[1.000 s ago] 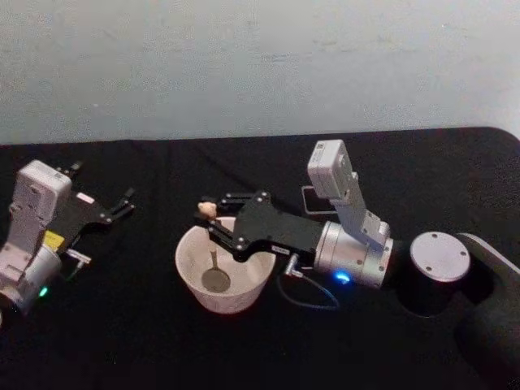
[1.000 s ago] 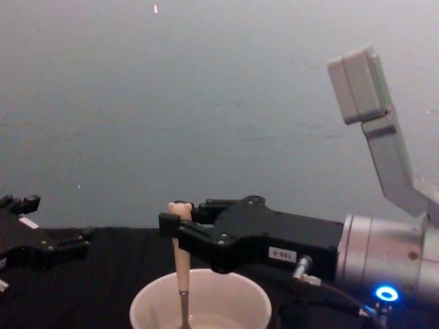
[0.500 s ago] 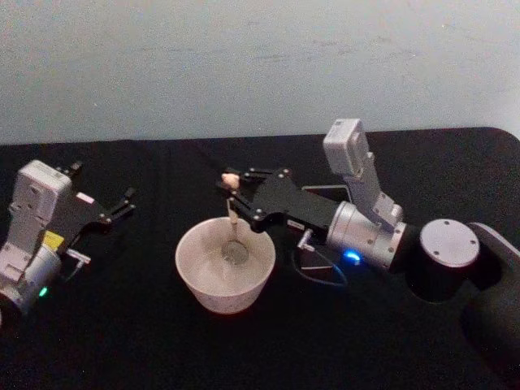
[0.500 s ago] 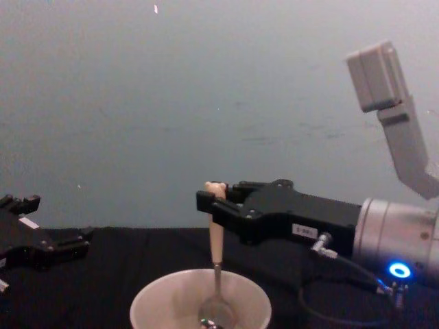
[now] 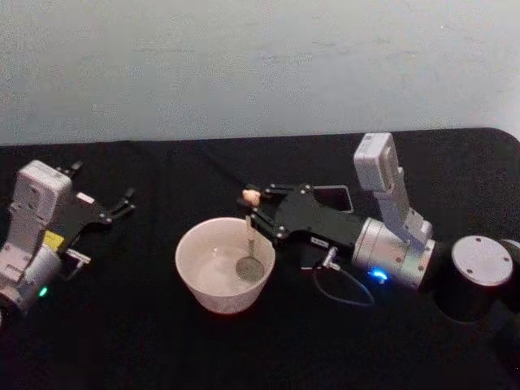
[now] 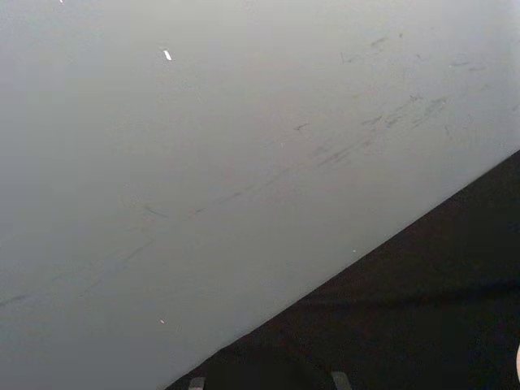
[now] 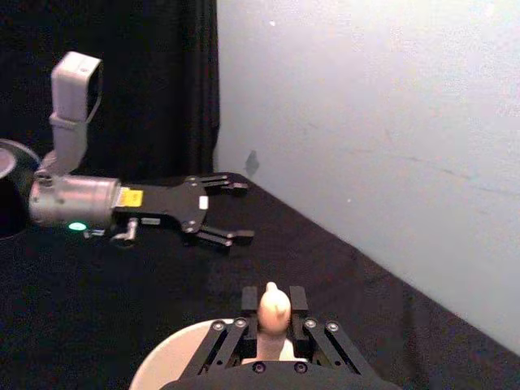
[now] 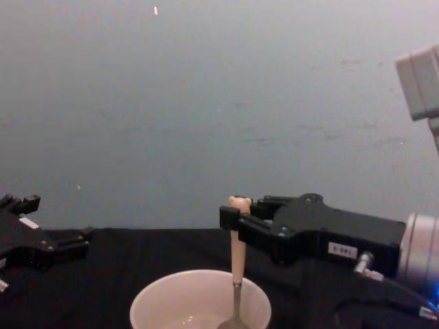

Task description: Pick up the stirring spoon with one hand, stir inside the cup, then place it back in its original position.

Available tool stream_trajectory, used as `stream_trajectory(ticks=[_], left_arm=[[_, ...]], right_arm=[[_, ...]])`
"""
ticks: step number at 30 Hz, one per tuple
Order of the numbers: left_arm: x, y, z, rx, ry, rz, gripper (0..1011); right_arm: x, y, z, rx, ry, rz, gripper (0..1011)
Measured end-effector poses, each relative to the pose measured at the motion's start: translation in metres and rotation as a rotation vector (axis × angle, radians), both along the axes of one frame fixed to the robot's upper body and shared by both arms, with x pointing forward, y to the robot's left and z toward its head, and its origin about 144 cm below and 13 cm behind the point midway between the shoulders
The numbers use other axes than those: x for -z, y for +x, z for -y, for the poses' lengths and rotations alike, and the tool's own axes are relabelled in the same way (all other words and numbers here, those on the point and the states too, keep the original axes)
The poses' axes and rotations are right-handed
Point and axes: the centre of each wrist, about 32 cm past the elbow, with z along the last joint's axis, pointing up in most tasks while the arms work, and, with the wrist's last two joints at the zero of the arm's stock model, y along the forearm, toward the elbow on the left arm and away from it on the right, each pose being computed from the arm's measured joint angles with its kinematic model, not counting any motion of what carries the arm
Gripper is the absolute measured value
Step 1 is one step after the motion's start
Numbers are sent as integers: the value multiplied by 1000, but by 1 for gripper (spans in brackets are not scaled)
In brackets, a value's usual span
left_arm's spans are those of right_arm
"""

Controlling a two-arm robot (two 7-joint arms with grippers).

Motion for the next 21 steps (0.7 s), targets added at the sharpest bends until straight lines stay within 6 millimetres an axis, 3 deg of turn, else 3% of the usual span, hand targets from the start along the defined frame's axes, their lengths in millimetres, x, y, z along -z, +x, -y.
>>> stream_trajectory(ticks=[11, 21], left_arm=[[0, 0, 0, 0, 0, 0, 1001], [0, 0, 0, 0, 0, 0, 1002]], right_arm=[[3, -15, -11, -82, 3, -28, 224], [5, -10, -28, -114, 5, -43, 224]])
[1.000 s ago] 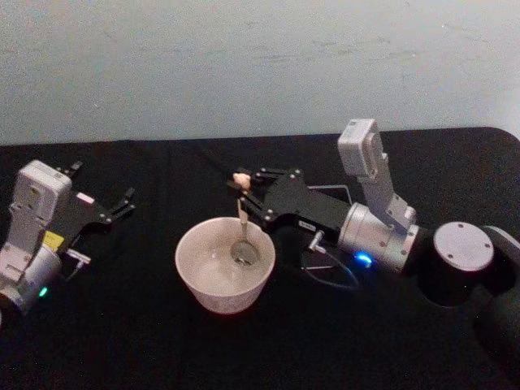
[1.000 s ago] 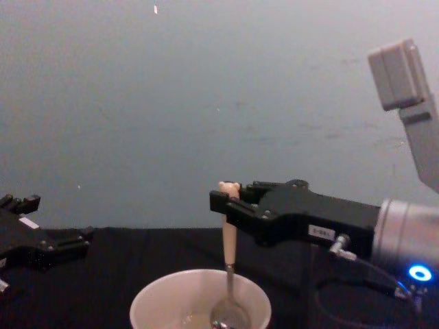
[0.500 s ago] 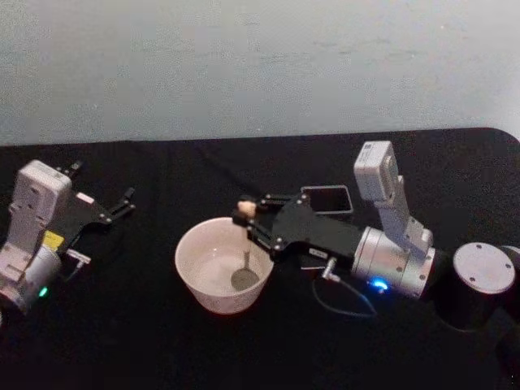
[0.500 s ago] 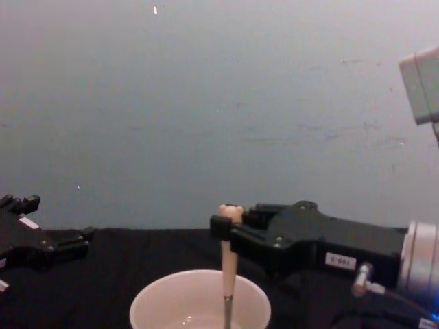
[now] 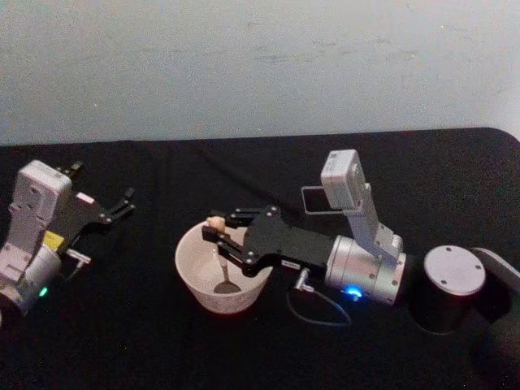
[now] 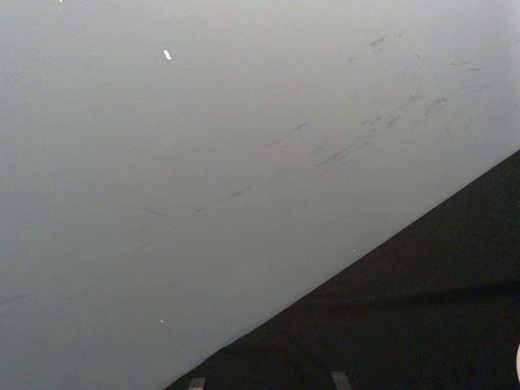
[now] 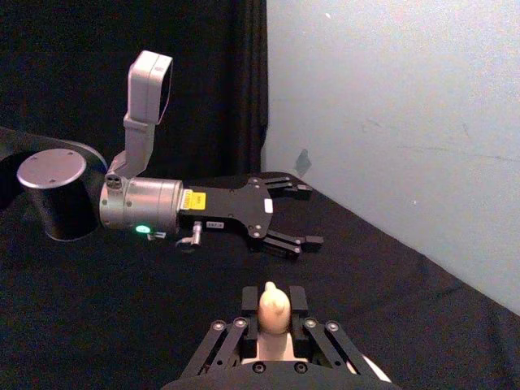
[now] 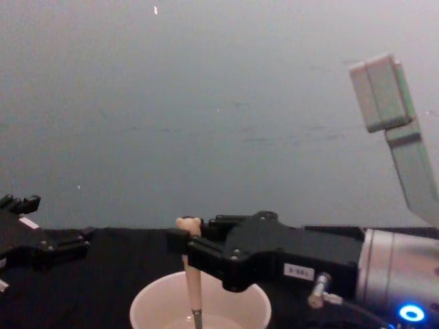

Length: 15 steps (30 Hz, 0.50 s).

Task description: Pick up the stirring spoon with one hand, stir inside the cup, then place it back in its original position.

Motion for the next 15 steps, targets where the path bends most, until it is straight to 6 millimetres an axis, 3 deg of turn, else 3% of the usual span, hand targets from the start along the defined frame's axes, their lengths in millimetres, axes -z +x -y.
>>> stream_trajectory(ticks=[15], left_arm=[[0, 0, 0, 0, 0, 0, 1001]], right_arm=[[-4, 23, -14, 59, -12, 20, 224]])
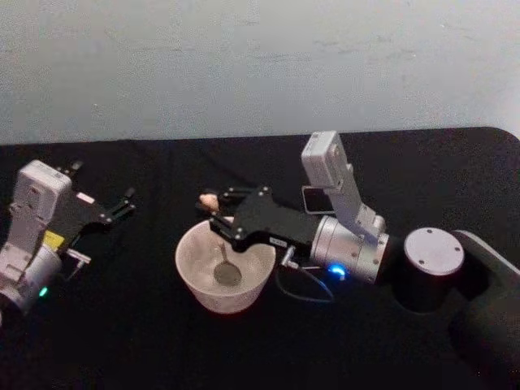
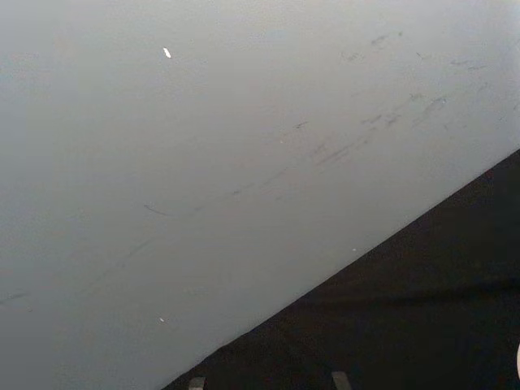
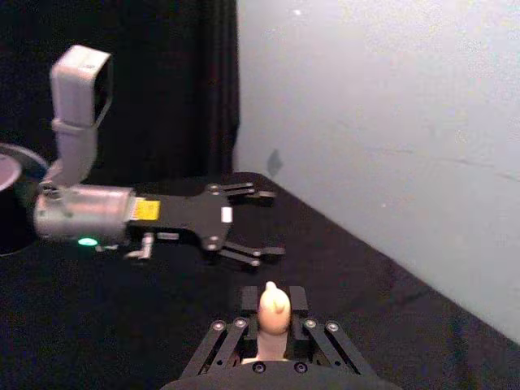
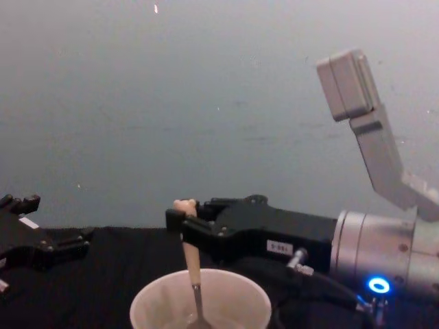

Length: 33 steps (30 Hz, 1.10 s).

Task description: Pick up the stirring spoon with one hand, stir inside the cup, then place it back in its original position.

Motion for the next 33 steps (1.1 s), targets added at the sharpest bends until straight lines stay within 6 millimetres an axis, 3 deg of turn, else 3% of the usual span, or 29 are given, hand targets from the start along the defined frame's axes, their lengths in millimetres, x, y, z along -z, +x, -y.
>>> stream_trajectory(ticks=[11, 22, 33], left_arm=[[0, 0, 0, 0, 0, 0, 1001], [0, 0, 0, 0, 0, 0, 1001], [0, 0, 0, 0, 0, 0, 1001]], right_arm=[[-4, 5, 16, 59, -5, 6, 224], [-8, -16, 32, 19, -4, -2, 224], [-5, -28, 20, -40, -1, -23, 224]])
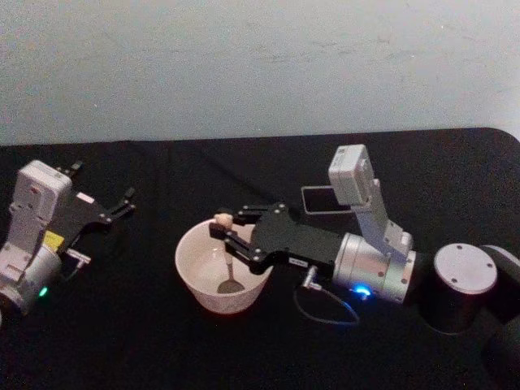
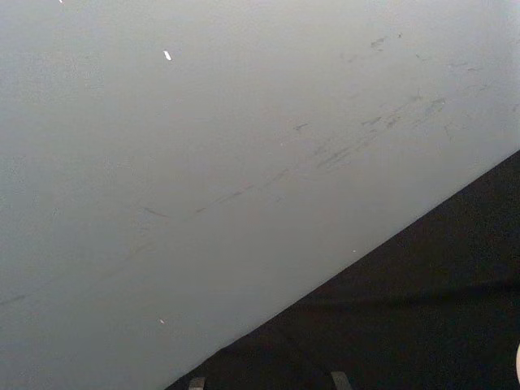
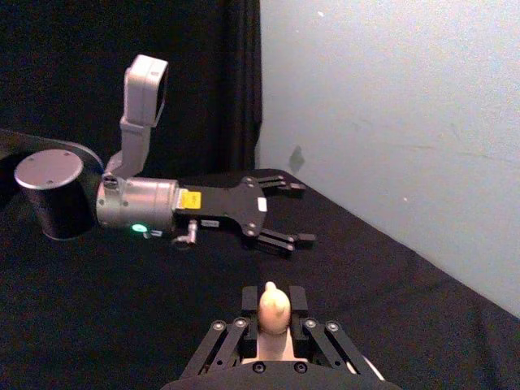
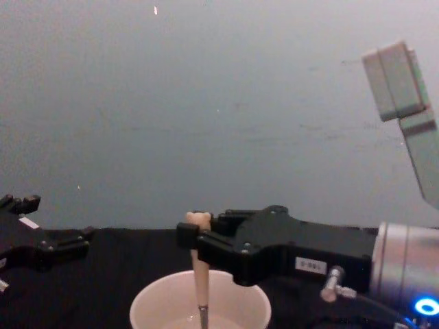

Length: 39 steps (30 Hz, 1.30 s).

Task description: Pick up the stirring spoon with one hand, stir inside the cup, then place it back in its original position.

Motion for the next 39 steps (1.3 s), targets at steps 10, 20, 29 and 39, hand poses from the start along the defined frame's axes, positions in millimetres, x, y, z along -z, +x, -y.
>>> stream_trajectory(ticks=[10, 20, 29, 39], left_arm=[[0, 0, 0, 0, 0, 0, 1001], [0, 0, 0, 0, 0, 0, 1001], [0, 0, 0, 0, 0, 0, 1001], [0, 0, 0, 0, 0, 0, 1001]], right_arm=[[-1, 11, -20, -8, 16, 0, 224], [1, 31, -32, 29, 17, 12, 224], [-2, 43, -23, 87, 13, 31, 225], [-4, 37, -5, 119, 15, 49, 224]])
